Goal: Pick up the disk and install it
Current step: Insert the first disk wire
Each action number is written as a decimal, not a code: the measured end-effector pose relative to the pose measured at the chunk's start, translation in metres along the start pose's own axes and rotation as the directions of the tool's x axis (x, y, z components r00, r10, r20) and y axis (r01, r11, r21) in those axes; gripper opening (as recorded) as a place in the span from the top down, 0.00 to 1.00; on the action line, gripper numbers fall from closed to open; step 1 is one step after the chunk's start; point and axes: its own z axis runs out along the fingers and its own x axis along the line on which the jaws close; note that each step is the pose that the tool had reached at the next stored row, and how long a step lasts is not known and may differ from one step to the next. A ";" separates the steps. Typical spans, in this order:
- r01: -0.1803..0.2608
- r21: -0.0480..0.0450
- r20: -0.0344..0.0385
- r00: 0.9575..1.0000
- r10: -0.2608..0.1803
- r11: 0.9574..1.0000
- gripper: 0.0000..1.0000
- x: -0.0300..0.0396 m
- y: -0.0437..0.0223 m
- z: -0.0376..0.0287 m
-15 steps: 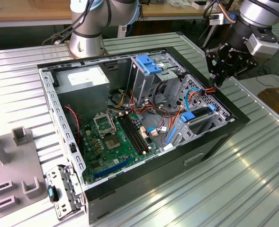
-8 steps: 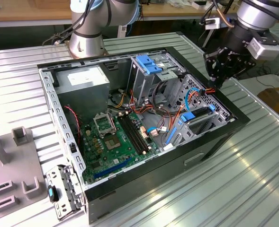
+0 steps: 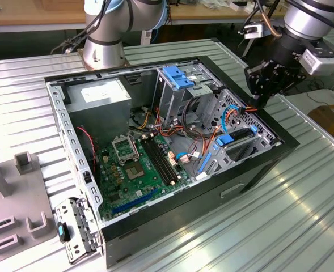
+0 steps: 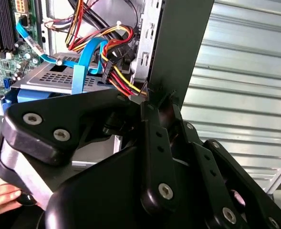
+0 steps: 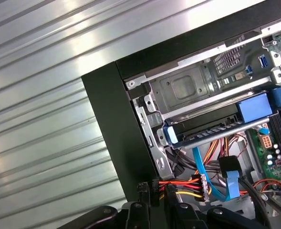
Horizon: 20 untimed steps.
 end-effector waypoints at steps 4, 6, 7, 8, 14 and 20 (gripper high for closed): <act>0.020 0.003 -0.003 1.000 -0.020 1.000 0.73 -0.0005 0.0063 0.0012; 0.021 0.007 -0.014 1.000 -0.021 1.000 0.73 -0.0007 0.0065 0.0016; 0.022 0.010 -0.024 0.999 -0.021 1.000 0.73 -0.0010 0.0067 0.0018; 0.022 0.011 -0.026 0.999 -0.022 1.000 0.73 -0.0016 0.0069 0.0022; 0.022 0.011 -0.027 0.999 -0.022 1.000 0.73 -0.0033 0.0075 0.0036; -0.029 0.007 -0.029 0.999 0.029 1.000 0.83 -0.0033 0.0074 0.0034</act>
